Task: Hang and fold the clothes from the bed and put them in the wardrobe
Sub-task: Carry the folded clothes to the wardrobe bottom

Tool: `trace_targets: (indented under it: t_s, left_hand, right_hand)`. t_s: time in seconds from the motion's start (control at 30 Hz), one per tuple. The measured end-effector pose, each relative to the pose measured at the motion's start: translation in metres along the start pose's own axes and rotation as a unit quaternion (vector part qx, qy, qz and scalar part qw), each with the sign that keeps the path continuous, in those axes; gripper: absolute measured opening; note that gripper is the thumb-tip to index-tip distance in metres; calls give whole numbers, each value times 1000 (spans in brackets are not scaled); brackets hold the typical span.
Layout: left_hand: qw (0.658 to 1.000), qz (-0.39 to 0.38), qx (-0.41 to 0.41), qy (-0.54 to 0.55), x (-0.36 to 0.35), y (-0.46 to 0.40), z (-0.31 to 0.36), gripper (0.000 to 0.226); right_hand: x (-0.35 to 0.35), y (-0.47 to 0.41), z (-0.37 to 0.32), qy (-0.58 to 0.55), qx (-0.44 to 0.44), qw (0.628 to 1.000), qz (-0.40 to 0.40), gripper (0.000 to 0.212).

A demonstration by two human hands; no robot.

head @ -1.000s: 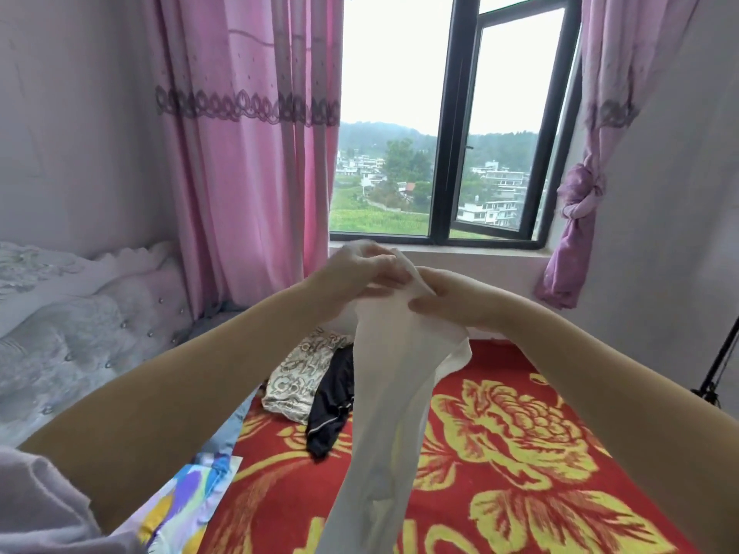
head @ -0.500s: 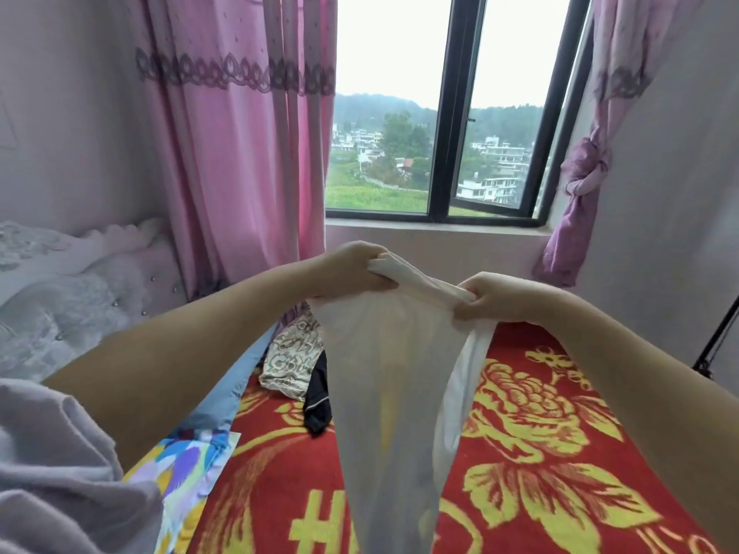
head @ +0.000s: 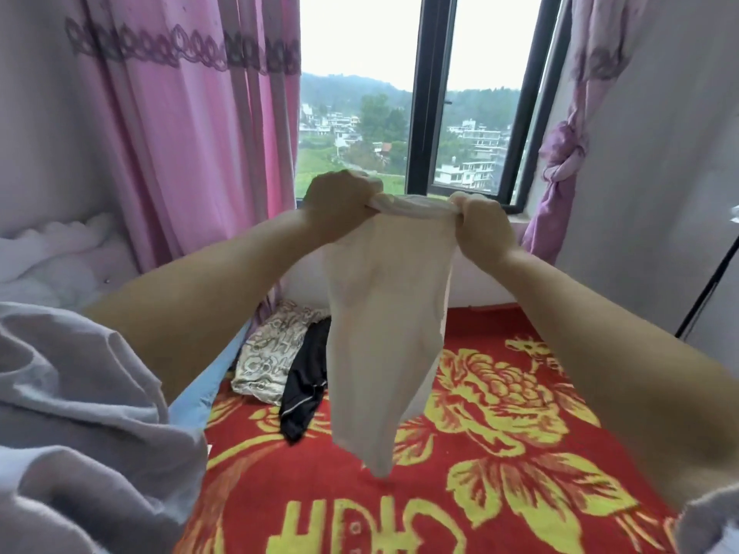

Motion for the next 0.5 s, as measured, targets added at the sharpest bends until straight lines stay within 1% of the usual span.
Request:
trace_targets:
  t_s: [0.07,0.13,0.23,0.3,0.37,0.4,0.47,0.5]
  left_hand:
    - [998,5,-22,52,4,13,6,25]
    - [996,-25,-40,70,-14,41,11,26]
    - [989,-129,-42,59,-86,112,20,28]
    - [971,-227,-51,61,-150,182,36,30]
    - [931,-344,-87,83,-213,271,65,29]
    - [910,-390,-114,82,-239,320,82,26]
    - [873,-450,-162,95,-276,413,118,26]
    - [857,-471,-184,96,-294,460,134,28]
  right_hand:
    - [6,5,0,28,10,999,-13,26]
    - [-9,29,2,59,15,996,-63,27]
    - [-66,98,12,76,17,983,-164,23]
    - [-125,166,25,92,5,965,-246,22]
    - [-194,257,36,89,-13,928,-361,25]
    - [-227,308,41,82,-18,905,-417,27]
    - [-283,415,40,64,9,854,-516,33]
    - [-305,464,37,46,31,833,-550,37]
Point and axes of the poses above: each hand's wrist, its own y-axis away from the middle knuckle, its own x-axis out of the back of the hand, z = x × y, the point moved 7 cm from there along -y, towards the middle knuckle
